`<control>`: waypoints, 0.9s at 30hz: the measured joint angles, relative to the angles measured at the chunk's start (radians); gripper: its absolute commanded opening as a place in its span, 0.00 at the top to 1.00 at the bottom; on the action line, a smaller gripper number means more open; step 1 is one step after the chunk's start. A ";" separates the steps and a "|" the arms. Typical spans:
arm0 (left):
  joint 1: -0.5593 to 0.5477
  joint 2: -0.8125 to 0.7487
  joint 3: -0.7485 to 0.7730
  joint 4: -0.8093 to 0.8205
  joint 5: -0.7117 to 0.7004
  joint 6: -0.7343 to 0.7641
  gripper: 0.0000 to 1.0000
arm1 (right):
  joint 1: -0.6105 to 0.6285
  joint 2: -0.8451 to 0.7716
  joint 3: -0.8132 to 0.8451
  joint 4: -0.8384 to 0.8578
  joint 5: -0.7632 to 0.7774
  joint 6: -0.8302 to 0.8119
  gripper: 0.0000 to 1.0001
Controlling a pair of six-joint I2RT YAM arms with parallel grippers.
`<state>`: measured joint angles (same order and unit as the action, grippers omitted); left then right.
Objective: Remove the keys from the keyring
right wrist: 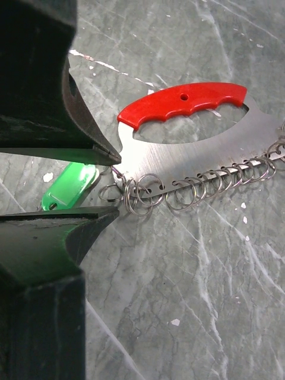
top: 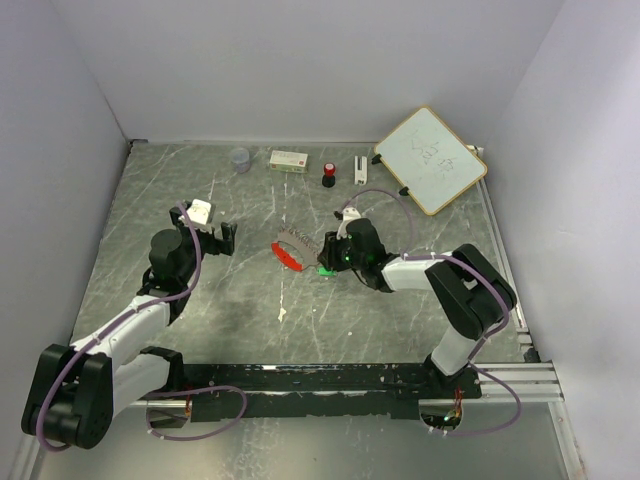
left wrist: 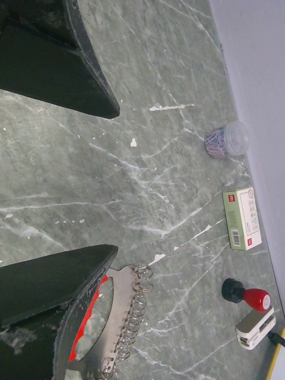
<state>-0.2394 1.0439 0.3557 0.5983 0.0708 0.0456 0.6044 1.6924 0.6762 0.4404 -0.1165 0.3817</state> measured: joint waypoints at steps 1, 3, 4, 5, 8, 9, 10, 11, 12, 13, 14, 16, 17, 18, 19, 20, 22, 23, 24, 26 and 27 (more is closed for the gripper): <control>0.000 0.002 0.000 0.000 0.000 0.000 0.01 | 0.002 0.000 0.000 0.000 0.000 0.000 0.66; 0.000 0.005 0.000 -0.001 0.002 0.000 0.01 | 0.006 -0.001 0.000 -0.002 0.002 -0.002 0.66; 0.000 0.005 0.000 -0.001 0.002 0.000 0.01 | 0.010 -0.003 0.000 -0.005 0.006 -0.005 0.66; 0.000 0.006 0.000 -0.001 0.002 0.000 0.01 | 0.013 -0.006 0.000 -0.008 0.010 -0.007 0.66; 0.000 0.007 0.000 -0.001 0.003 0.000 0.00 | 0.029 -0.027 0.000 -0.029 0.029 -0.018 0.66; 0.000 0.007 0.000 -0.001 0.003 0.000 0.00 | 0.035 -0.037 0.000 -0.035 0.036 -0.021 0.66; 0.000 0.007 0.000 -0.001 0.003 0.000 0.00 | 0.041 -0.048 0.000 -0.039 0.045 -0.023 0.66; 0.000 0.007 0.000 -0.001 0.003 0.000 0.00 | 0.047 -0.059 0.000 -0.043 0.052 -0.024 0.66; 0.000 0.007 0.000 -0.001 0.003 0.000 0.01 | 0.051 -0.068 0.000 -0.045 0.058 -0.026 0.66; 0.000 0.007 0.000 -0.001 0.003 0.000 0.00 | 0.056 -0.077 0.000 -0.048 0.066 -0.027 0.66; 0.000 0.007 0.000 -0.001 0.003 0.000 0.00 | 0.061 -0.088 0.000 -0.051 0.072 -0.029 0.66; 0.000 0.007 0.000 -0.001 0.003 0.000 0.01 | 0.068 -0.101 0.000 -0.052 0.085 -0.032 0.66; 0.000 0.007 0.000 -0.001 0.003 0.000 0.01 | 0.071 -0.105 0.000 -0.054 0.088 -0.034 0.66; 0.000 0.007 0.000 -0.001 0.003 0.000 0.00 | 0.072 -0.106 0.001 -0.056 0.092 -0.035 0.66; 0.000 0.007 0.000 -0.001 0.003 0.000 0.01 | 0.072 -0.106 0.001 -0.058 0.095 -0.035 0.66; 0.000 0.007 0.000 -0.001 0.003 0.000 0.01 | 0.073 -0.106 0.001 -0.063 0.101 -0.036 0.66; 0.000 0.007 0.000 -0.002 0.004 0.000 0.00 | 0.074 -0.104 0.001 -0.066 0.110 -0.037 0.66; 0.000 0.007 0.000 -0.002 0.004 0.000 0.01 | 0.074 -0.101 0.001 -0.066 0.114 -0.037 0.66; 0.000 0.007 0.000 -0.002 0.004 0.000 0.00 | 0.074 -0.096 0.002 -0.066 0.120 -0.038 0.66; 0.000 0.007 0.000 -0.001 0.005 0.000 0.00 | 0.074 -0.077 0.002 -0.065 0.132 -0.039 0.66; 0.000 0.007 0.000 -0.001 0.005 0.000 0.00 | 0.074 -0.070 0.003 -0.065 0.137 -0.039 0.66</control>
<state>-0.2394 1.0508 0.3557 0.5972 0.0757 0.0460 0.6788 1.6226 0.6788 0.3756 0.0200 0.3431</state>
